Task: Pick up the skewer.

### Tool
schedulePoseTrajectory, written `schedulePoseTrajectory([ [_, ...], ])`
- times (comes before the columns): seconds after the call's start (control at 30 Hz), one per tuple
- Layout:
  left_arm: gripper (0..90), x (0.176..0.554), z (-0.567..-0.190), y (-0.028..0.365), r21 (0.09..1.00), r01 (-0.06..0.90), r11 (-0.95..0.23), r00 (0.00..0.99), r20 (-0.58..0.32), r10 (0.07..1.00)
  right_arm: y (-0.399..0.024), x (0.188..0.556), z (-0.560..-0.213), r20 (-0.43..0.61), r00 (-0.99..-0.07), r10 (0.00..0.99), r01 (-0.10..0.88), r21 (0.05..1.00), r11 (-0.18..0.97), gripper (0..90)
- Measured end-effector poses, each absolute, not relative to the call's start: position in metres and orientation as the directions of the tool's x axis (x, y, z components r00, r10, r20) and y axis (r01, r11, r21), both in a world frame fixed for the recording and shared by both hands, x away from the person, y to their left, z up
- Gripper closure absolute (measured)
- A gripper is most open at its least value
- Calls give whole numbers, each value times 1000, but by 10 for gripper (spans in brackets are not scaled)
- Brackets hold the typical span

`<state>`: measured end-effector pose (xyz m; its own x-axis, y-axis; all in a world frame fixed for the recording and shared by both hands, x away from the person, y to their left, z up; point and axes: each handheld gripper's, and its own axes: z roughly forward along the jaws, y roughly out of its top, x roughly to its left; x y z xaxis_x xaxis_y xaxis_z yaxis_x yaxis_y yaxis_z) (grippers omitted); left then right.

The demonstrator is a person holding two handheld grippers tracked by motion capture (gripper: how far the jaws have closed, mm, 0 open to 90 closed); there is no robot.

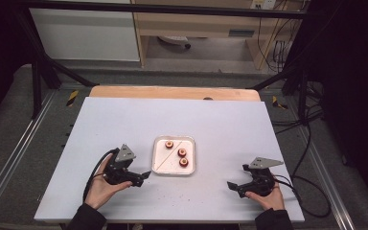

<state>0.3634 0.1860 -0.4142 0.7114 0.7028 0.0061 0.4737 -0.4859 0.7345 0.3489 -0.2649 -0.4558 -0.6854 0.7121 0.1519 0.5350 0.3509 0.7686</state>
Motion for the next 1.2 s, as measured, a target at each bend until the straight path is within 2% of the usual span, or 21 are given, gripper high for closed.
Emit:
schedulePoseTrajectory([
  [0.37,133,380,-411,155,713,486,-505,709,16,705,-265,349,-456,150,-687,711,535,767,355,10],
  [0.6,195,391,-410,138,701,503,-506,700,13,714,-265,349,-456,148,-688,711,536,764,360,10],
  [0.93,367,403,-420,115,669,517,-534,699,30,714,-265,349,-456,151,-688,709,538,762,360,10],
  [0.97,416,404,-422,113,668,518,-534,698,31,716,-265,349,-456,152,-688,709,537,764,358,10],
  [1.2,575,410,-432,105,632,545,-551,690,34,723,-265,349,-456,153,-688,709,538,763,357,11],
])
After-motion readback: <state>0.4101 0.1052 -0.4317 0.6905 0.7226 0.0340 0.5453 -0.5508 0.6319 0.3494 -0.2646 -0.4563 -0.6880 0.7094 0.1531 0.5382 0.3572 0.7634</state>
